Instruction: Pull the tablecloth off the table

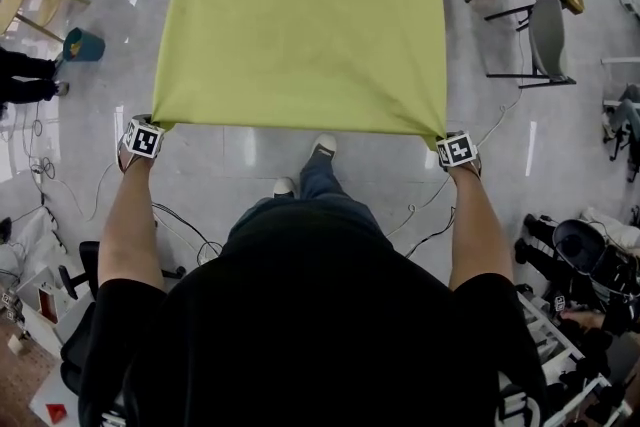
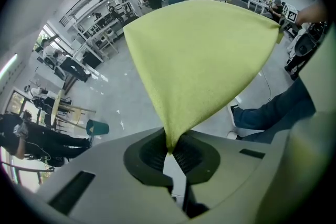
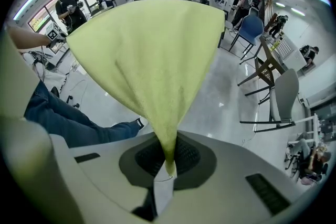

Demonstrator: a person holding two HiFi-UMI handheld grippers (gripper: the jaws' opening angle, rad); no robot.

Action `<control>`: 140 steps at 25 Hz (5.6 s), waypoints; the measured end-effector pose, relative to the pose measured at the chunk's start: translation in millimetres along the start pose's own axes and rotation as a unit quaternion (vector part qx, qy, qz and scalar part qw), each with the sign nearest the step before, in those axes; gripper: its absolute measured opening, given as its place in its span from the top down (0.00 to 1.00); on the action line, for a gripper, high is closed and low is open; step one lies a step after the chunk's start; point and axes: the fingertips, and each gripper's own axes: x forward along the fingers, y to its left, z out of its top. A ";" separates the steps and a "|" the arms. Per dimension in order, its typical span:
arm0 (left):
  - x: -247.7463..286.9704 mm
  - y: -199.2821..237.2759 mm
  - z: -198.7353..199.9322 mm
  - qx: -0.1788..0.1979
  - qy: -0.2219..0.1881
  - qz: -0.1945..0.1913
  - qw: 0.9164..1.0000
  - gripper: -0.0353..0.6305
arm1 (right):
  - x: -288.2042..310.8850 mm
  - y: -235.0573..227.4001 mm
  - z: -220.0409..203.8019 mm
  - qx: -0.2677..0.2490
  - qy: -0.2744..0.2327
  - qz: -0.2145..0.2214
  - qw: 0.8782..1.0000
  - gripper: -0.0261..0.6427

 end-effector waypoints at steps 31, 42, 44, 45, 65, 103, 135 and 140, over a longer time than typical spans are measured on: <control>-85.8 -32.8 -161.0 0.066 -0.049 -0.008 0.997 0.91 | -92.3 140.2 -129.7 0.034 -0.033 -0.055 0.997 0.93; -103.5 -68.7 -210.8 0.055 -0.053 -0.026 0.997 0.91 | -100.0 174.3 -186.6 0.046 -0.025 -0.045 0.998 0.93; -107.0 -79.0 -218.5 0.052 -0.050 -0.029 0.997 0.91 | -97.1 177.1 -197.2 0.046 -0.023 -0.041 0.998 0.93; -109.0 -83.4 -223.1 0.050 -0.046 -0.026 0.997 0.91 | -95.7 177.4 -202.7 0.045 -0.023 -0.039 0.998 0.93; -176.2 -207.3 -330.9 0.020 -0.012 0.010 1.000 0.91 | -96.0 214.3 -376.7 0.026 -0.020 0.004 0.999 0.93; -331.9 -176.9 -261.4 -0.017 -0.169 0.112 0.979 0.91 | -265.5 143.3 -314.6 0.036 -0.276 -0.104 0.955 0.93; -497.2 -103.0 -157.6 -0.046 -0.349 0.178 0.919 0.91 | -466.8 99.7 -248.6 0.174 -0.504 -0.100 0.840 0.92; -494.2 -101.3 -160.1 -0.052 -0.340 0.178 0.922 0.91 | -469.0 99.3 -244.4 0.171 -0.507 -0.099 0.839 0.92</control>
